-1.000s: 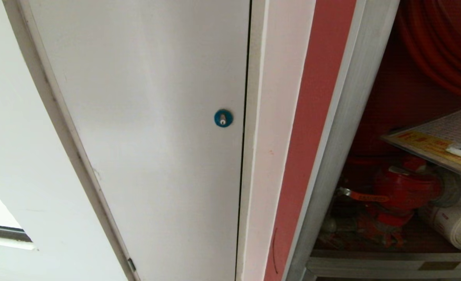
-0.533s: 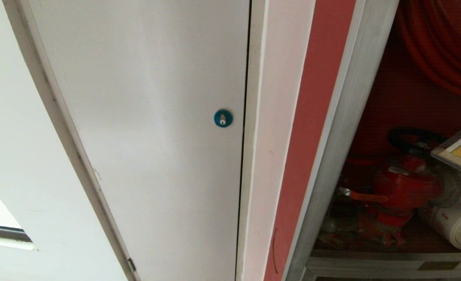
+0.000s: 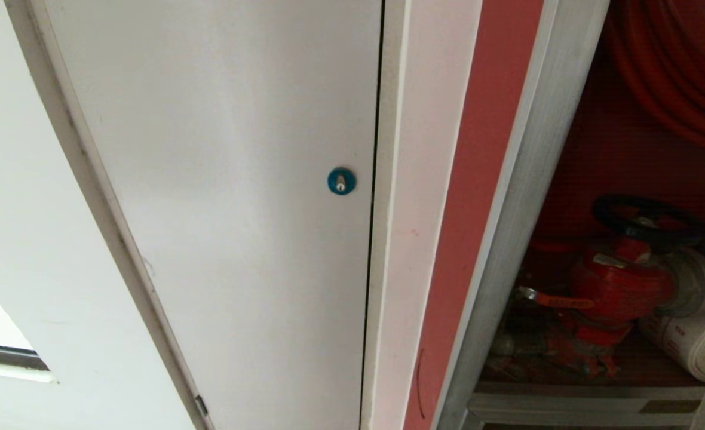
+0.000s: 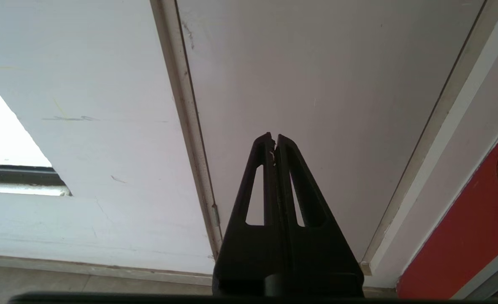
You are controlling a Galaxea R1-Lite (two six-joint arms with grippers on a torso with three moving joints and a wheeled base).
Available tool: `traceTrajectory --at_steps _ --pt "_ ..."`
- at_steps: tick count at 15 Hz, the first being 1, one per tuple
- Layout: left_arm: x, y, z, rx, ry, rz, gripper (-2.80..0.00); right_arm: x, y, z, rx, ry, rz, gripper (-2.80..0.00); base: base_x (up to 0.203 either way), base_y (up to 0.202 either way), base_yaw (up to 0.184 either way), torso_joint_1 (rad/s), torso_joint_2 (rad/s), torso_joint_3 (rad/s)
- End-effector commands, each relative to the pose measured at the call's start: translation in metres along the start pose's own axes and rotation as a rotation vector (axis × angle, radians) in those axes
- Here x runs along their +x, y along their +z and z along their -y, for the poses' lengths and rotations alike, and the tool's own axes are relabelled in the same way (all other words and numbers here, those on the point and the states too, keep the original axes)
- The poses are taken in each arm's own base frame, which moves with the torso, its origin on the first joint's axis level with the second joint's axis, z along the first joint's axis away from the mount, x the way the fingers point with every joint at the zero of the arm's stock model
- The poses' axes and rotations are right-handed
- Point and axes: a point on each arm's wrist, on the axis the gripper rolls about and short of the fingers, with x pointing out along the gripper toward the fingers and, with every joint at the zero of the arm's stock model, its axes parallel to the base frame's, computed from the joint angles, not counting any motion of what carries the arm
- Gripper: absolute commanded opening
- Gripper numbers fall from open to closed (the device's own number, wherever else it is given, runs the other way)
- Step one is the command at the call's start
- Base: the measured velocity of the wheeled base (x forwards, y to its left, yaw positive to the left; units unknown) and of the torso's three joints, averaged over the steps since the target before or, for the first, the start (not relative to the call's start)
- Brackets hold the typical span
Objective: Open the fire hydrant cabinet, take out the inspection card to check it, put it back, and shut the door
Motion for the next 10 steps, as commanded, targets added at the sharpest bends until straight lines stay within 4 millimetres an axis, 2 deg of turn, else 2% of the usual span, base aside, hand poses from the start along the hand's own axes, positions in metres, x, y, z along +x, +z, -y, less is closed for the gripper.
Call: traceTrajectory --at_steps 1,7,10 --pt "0.0 0.0 0.0 0.0 0.0 -0.002 -2.8 0.012 0.005 0.012 -0.059 0.007 -0.061 -2.8 0.0 0.0 0.0 0.0 0.0 0.0" --pt "0.0 0.0 0.0 0.0 0.0 0.0 -2.8 0.058 0.026 0.046 -0.327 0.093 -0.243 -2.8 0.0 0.0 0.0 0.0 0.0 0.0" --pt "0.0 0.0 0.0 0.0 0.0 0.0 -2.8 0.08 0.039 0.057 -0.418 0.135 -0.272 -2.8 0.0 0.0 0.0 0.0 0.0 0.0"
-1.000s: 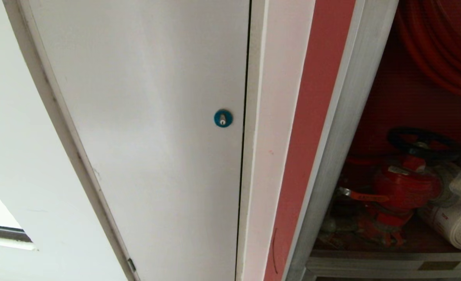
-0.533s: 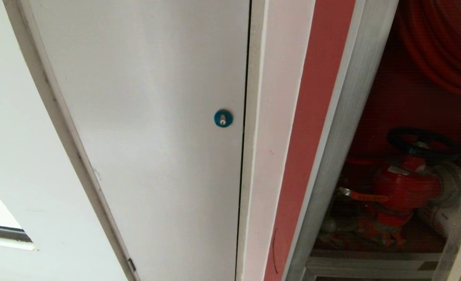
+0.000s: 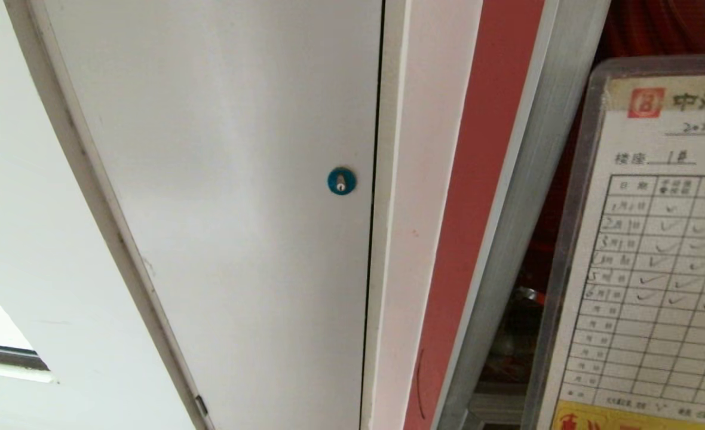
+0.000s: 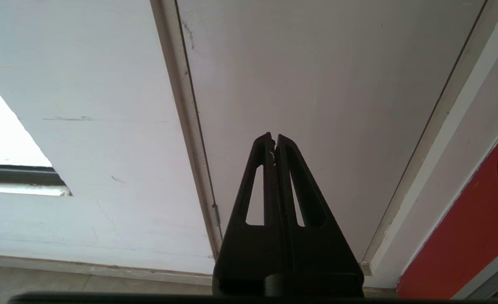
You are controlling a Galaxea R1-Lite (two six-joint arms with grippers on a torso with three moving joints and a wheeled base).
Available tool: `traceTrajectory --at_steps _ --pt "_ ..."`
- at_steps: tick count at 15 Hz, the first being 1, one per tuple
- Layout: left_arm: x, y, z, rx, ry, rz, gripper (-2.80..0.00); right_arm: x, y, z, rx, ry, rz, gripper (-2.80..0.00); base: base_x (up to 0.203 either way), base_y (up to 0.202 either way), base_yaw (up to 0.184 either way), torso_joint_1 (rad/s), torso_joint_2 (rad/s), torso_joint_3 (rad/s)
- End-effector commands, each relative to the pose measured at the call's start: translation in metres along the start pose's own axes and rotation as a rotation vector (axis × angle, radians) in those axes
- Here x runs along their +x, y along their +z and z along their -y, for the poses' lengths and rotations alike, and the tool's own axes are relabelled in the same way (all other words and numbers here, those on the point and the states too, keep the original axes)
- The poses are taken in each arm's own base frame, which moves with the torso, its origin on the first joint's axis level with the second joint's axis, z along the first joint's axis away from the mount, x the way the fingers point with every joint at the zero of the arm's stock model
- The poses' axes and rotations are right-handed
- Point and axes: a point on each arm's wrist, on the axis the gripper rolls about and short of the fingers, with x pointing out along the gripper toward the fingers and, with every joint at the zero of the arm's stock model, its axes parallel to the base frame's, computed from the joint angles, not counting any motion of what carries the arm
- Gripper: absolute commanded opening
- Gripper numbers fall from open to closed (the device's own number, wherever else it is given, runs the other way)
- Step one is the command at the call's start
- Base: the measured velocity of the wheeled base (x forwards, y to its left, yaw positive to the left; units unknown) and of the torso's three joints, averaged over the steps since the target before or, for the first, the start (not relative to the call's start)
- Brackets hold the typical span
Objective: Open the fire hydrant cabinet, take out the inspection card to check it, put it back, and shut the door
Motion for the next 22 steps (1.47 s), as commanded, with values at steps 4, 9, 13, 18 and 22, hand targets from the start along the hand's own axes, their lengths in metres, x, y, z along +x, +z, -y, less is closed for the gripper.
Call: traceTrajectory --at_steps 4,9,13,18,22 --pt "0.0 0.0 0.0 0.0 0.0 0.0 -2.8 0.031 0.02 0.033 -0.013 0.04 -0.012 -2.8 0.0 0.0 0.0 0.0 0.0 0.0" --pt "0.0 0.0 0.0 0.0 0.0 -0.002 -2.8 0.077 0.032 0.048 -0.072 0.096 -0.025 -2.8 0.0 0.0 0.0 0.0 0.0 0.0" --pt "0.0 0.0 0.0 0.0 0.0 -0.002 -2.8 0.106 0.042 0.049 -0.015 0.173 0.022 -2.8 0.0 0.0 0.0 0.0 0.0 0.0" --pt "0.0 0.0 0.0 0.0 0.0 -0.001 -2.8 0.112 0.045 0.05 0.097 0.183 0.034 -2.8 0.0 0.0 0.0 0.0 0.0 0.0" --pt "0.0 0.0 0.0 0.0 0.0 -0.001 -2.8 0.118 0.043 0.044 0.104 0.218 0.022 -2.8 0.0 0.0 0.0 0.0 0.0 0.0"
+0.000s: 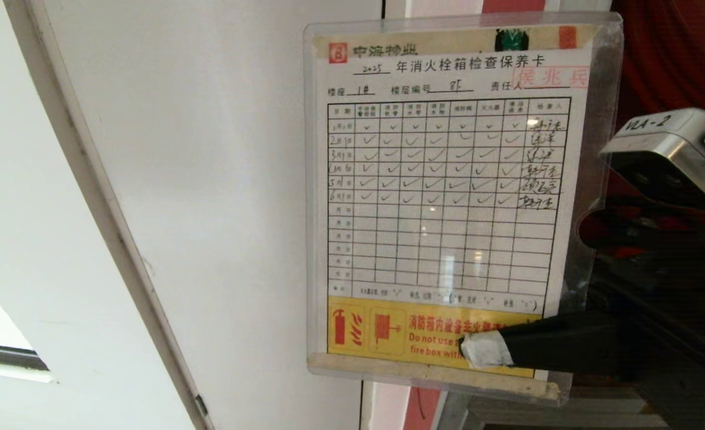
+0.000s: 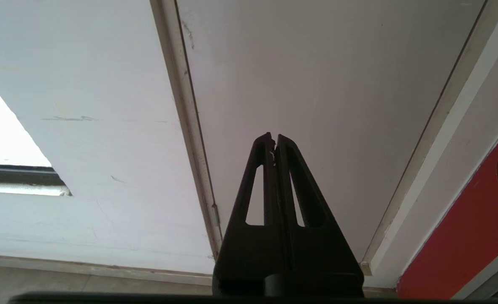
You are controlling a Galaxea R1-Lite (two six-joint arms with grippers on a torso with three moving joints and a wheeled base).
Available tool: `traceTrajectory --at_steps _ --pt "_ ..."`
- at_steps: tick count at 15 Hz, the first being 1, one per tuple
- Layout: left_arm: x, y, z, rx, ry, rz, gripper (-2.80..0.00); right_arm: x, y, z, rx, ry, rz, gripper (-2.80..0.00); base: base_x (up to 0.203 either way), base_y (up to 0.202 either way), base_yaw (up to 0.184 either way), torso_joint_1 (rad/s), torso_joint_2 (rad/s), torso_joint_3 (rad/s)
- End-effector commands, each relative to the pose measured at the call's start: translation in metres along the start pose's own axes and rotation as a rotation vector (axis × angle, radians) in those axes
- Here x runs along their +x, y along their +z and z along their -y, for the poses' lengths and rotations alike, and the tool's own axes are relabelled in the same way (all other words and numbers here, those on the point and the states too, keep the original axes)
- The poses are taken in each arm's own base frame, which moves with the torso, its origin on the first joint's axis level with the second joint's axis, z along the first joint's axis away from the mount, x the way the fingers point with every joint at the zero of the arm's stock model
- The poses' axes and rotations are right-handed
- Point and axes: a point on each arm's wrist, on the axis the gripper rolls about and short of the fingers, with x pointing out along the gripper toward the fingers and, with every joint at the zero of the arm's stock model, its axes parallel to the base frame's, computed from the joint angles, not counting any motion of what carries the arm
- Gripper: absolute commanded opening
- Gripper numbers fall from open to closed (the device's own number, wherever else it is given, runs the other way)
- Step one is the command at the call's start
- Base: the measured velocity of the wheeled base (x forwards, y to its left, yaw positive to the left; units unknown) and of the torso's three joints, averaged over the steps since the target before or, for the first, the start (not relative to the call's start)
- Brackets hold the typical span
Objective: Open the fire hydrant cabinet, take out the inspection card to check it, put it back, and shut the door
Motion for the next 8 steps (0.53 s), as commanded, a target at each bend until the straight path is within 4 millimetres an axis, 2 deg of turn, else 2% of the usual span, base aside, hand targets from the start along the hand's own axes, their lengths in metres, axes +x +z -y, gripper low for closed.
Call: traceTrajectory --at_steps 1,5,8 --pt "0.0 0.0 0.0 0.0 0.0 0.0 -2.8 0.007 -0.005 0.0 0.014 0.025 -0.027 -2.8 0.0 0.0 0.0 0.0 0.0 0.0" --pt "0.0 0.0 0.0 0.0 0.001 -0.001 -2.8 0.01 -0.017 0.002 0.046 0.033 -0.062 -2.8 0.0 0.0 0.0 0.0 0.0 0.0" --pt "0.0 0.0 0.0 0.0 0.001 -0.001 -2.8 0.009 -0.024 -0.005 0.045 0.058 -0.077 -2.8 0.0 0.0 0.0 0.0 0.0 0.0"
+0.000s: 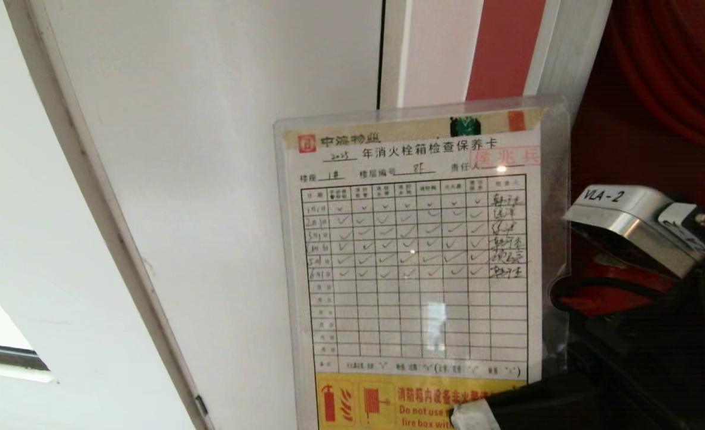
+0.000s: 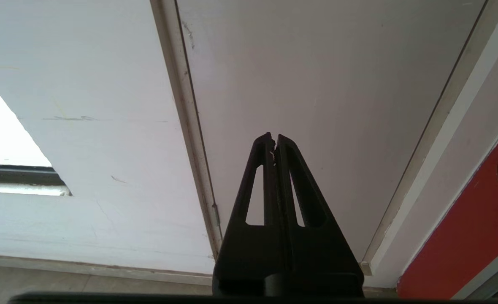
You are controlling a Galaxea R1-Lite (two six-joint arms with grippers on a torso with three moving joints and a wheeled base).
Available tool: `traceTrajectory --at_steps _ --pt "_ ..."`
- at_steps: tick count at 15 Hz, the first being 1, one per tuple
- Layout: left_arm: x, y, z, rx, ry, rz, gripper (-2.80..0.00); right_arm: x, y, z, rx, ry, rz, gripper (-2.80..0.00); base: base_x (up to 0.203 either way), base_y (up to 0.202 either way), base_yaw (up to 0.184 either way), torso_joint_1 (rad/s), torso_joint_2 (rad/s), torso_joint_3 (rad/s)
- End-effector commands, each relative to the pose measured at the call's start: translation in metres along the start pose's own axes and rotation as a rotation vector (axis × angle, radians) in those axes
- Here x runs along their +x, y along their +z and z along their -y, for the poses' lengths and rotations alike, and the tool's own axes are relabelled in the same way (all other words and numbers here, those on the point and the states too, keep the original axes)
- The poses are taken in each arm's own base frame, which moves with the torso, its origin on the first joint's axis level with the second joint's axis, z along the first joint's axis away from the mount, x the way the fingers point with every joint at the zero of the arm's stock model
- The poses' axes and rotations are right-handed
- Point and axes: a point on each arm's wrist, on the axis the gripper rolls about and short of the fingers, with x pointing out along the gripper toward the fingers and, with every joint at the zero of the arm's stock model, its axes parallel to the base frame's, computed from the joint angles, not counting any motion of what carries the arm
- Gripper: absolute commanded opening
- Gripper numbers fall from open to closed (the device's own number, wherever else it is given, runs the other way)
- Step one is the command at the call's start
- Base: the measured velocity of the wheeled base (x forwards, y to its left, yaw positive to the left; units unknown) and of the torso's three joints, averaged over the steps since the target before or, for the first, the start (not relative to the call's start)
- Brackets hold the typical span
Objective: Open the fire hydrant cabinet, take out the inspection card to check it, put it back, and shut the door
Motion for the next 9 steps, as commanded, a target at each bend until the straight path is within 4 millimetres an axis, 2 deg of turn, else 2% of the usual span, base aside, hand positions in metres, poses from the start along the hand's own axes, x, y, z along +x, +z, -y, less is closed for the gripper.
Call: traceTrajectory --at_steps 1,9 --pt "0.0 0.0 0.0 0.0 0.0 -0.002 -2.8 -0.002 -0.002 -0.004 -0.008 0.013 0.002 -2.8 0.0 0.0 0.0 0.0 0.0 0.0" --pt "0.0 0.0 0.0 0.0 0.0 0.0 -2.8 -0.003 -0.015 -0.009 -0.025 0.038 0.0 -2.8 0.0 0.0 0.0 0.0 0.0 0.0"
